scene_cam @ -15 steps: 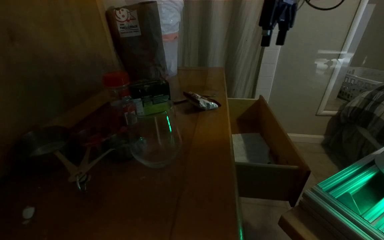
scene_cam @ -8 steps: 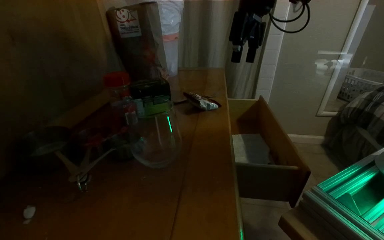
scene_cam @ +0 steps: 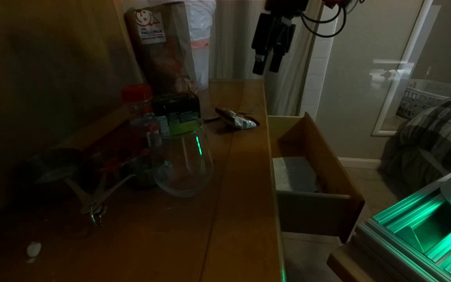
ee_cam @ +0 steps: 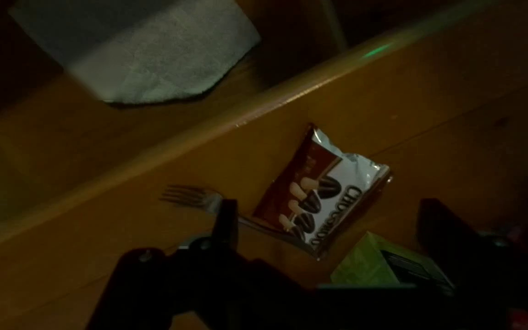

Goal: Put the chip packet inside the drawer then close it

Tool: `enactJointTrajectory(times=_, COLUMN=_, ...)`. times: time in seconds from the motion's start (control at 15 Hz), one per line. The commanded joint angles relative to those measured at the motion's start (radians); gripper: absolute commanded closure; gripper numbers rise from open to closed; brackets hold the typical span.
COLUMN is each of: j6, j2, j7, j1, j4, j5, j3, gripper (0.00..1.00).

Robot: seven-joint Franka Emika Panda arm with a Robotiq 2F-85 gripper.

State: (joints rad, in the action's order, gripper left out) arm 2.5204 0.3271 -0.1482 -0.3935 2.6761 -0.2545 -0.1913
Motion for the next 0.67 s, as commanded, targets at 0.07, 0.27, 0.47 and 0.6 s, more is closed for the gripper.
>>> enactJointTrajectory(times=0.07, j6=0.169, j2=-0.099, j7=-0.006, j1=-0.035, j4=0.01, j5=-0.028, j3=-0.041, gripper=0.0)
enactJointTrajectory(times=0.27, j6=0.268, j2=-0.194, j7=-0.038, j1=-0.043, j4=-0.001, j5=-0.052, j3=-0.035, gripper=0.0)
enactJointTrajectory(times=0.47, j6=0.361, j2=-0.292, j7=-0.082, j1=-0.044, j4=-0.024, j5=-0.09, j3=-0.037, gripper=0.0)
enactJointTrajectory(times=0.6, j6=0.4, j2=-0.351, j7=-0.112, j1=-0.031, j4=-0.041, j5=-0.112, j3=-0.053, gripper=0.0)
